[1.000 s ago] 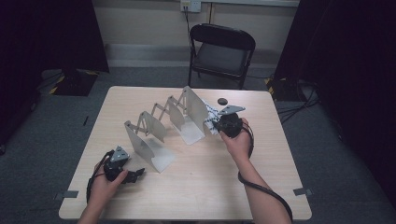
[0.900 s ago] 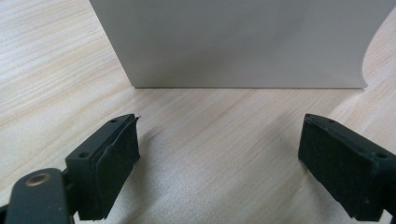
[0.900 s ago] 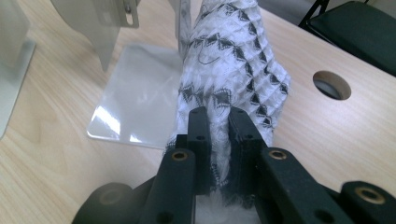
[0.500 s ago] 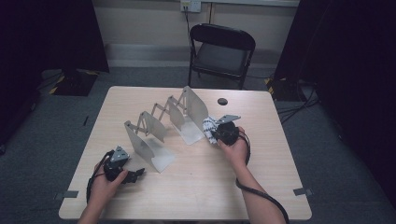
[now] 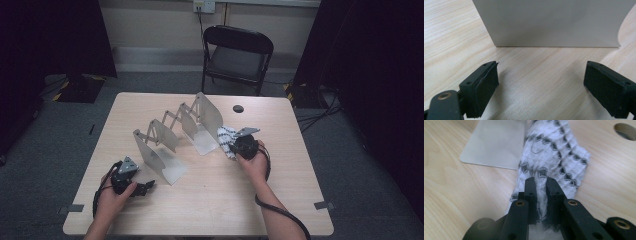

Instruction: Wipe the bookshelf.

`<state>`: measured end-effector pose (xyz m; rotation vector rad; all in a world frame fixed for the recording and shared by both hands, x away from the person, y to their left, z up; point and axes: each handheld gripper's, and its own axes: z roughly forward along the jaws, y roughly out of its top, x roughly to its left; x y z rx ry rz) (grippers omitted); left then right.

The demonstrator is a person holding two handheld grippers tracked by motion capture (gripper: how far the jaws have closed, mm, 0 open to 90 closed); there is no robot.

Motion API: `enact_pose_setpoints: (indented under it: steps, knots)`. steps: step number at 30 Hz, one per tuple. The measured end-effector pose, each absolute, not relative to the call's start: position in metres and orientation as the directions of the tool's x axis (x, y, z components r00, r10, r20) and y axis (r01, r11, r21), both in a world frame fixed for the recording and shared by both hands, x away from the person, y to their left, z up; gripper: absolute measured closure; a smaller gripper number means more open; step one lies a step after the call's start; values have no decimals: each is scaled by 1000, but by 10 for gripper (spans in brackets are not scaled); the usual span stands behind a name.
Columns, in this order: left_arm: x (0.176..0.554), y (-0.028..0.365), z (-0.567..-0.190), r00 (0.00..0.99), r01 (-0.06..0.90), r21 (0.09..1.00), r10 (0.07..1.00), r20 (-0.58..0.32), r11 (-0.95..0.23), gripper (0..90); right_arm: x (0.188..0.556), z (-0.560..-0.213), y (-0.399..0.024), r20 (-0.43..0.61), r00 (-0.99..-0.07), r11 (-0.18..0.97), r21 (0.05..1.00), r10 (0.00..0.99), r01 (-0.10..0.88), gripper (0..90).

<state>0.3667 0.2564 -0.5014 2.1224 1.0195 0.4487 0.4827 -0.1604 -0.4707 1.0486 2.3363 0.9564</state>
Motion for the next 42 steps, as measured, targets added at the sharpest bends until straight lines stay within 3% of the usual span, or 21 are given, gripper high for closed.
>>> enact_pose_setpoints:
  steps: [10,19,42]
  knots:
    - [367,256,-501,625,527,738,780,-1,-421,121,484,-396,-181,-127,-598,438,800,792,410,809]
    - [367,256,-501,625,527,738,780,-1,-421,121,494,-348,-168,-159,-597,428,837,786,340,808]
    - [367,256,-501,625,527,738,781,-1,-421,121,501,-349,-140,-186,-645,472,828,741,303,809]
